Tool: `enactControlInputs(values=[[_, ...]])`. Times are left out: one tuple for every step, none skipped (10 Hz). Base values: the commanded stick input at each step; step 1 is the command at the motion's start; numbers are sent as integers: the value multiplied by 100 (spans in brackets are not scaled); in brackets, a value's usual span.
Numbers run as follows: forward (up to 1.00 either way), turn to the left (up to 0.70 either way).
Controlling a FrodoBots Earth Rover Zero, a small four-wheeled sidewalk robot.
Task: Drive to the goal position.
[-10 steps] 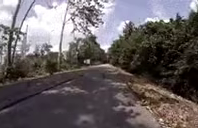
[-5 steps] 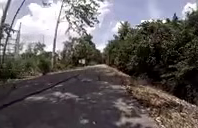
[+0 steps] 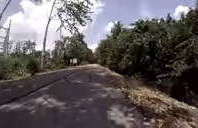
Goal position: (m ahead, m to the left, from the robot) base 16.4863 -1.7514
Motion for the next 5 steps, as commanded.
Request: enactControlInputs(values=[[70, 0], [70, 0], [70, 0], [70, 0], [70, 0]])
